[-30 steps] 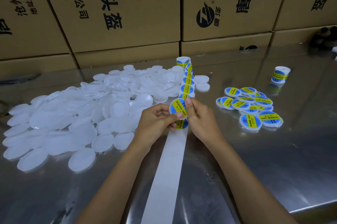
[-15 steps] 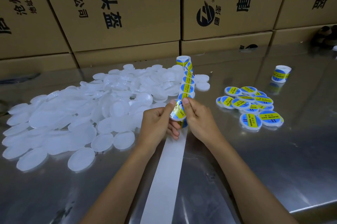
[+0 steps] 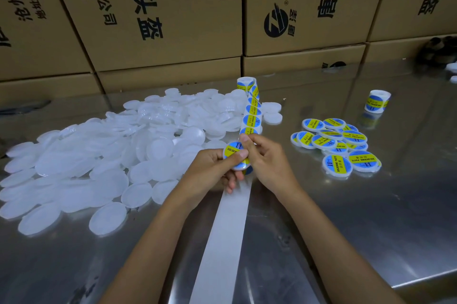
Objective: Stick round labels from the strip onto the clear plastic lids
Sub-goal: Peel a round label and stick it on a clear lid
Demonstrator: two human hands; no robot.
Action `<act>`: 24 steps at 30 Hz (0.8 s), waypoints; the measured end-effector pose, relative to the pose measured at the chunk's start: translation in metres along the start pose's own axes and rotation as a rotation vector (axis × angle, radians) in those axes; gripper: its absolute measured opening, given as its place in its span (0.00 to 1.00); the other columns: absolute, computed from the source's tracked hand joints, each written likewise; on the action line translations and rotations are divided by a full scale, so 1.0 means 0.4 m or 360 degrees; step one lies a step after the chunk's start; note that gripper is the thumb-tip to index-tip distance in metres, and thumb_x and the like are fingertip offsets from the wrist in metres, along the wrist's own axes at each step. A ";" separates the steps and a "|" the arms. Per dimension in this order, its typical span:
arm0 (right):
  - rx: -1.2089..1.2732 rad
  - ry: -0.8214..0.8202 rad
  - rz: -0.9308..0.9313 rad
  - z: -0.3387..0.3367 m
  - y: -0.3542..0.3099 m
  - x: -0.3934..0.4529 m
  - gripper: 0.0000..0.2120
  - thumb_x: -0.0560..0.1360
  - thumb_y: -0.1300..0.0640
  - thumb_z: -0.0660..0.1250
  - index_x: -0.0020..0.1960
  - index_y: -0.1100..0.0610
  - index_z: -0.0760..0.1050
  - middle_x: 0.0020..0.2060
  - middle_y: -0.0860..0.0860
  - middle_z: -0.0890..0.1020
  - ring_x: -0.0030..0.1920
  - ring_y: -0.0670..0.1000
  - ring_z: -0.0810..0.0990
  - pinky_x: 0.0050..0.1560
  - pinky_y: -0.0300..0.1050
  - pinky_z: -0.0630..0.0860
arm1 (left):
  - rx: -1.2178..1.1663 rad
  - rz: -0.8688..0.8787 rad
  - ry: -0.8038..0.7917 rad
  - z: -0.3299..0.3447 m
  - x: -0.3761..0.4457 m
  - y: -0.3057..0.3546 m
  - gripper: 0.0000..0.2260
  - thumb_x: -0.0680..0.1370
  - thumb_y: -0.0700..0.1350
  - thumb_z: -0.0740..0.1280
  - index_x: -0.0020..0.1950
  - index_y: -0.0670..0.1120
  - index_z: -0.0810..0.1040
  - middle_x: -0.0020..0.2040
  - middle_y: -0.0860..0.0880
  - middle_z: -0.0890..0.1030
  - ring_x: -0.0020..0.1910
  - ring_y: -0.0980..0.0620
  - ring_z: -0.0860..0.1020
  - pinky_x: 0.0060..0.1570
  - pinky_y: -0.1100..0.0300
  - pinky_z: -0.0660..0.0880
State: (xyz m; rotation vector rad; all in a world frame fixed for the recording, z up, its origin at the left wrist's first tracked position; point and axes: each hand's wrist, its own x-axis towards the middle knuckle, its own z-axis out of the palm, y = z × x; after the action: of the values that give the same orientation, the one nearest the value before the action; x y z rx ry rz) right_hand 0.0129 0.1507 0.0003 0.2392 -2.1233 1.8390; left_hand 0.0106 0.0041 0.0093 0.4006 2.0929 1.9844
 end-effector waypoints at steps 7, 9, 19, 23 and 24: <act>0.0150 -0.0196 0.0095 0.014 0.001 -0.004 0.17 0.81 0.44 0.61 0.52 0.56 0.81 0.30 0.49 0.80 0.32 0.45 0.76 0.36 0.36 0.71 | 0.0129 0.0090 0.0426 0.015 0.012 -0.011 0.24 0.82 0.57 0.63 0.28 0.49 0.75 0.25 0.44 0.75 0.19 0.50 0.70 0.20 0.63 0.66; 0.0098 -0.0335 0.0030 0.027 -0.001 -0.014 0.13 0.81 0.44 0.63 0.55 0.52 0.78 0.30 0.48 0.81 0.32 0.45 0.78 0.38 0.34 0.72 | 0.0114 0.0099 0.0531 0.019 0.013 -0.011 0.27 0.84 0.57 0.61 0.26 0.50 0.73 0.23 0.45 0.73 0.18 0.51 0.68 0.19 0.64 0.64; -0.0488 0.0021 0.0002 0.035 0.020 -0.013 0.23 0.82 0.43 0.57 0.38 0.60 0.69 0.30 0.53 0.77 0.35 0.53 0.74 0.40 0.52 0.71 | 0.0178 0.0053 0.0507 0.028 0.020 -0.017 0.28 0.83 0.60 0.58 0.27 0.47 0.73 0.24 0.46 0.72 0.20 0.51 0.67 0.20 0.63 0.64; -0.0711 0.0131 -0.0087 0.024 0.021 -0.009 0.23 0.84 0.47 0.56 0.31 0.50 0.61 0.23 0.47 0.70 0.32 0.56 0.72 0.36 0.55 0.70 | 0.0294 0.0083 0.0457 0.025 0.018 -0.021 0.24 0.82 0.58 0.62 0.36 0.40 0.72 0.24 0.48 0.68 0.21 0.51 0.66 0.20 0.63 0.63; -0.0752 0.0126 -0.0096 0.025 0.022 -0.008 0.23 0.84 0.47 0.55 0.30 0.49 0.60 0.23 0.47 0.69 0.32 0.56 0.71 0.36 0.56 0.71 | 0.0308 0.0101 0.0467 0.024 0.016 -0.021 0.24 0.82 0.58 0.64 0.36 0.40 0.71 0.24 0.49 0.67 0.20 0.51 0.65 0.20 0.63 0.62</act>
State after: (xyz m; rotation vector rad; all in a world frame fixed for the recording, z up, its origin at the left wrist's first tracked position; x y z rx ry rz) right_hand 0.0117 0.1422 -0.0102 0.1120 -2.3837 1.2417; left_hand 0.0075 0.0152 0.0005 0.2213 2.4926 1.9837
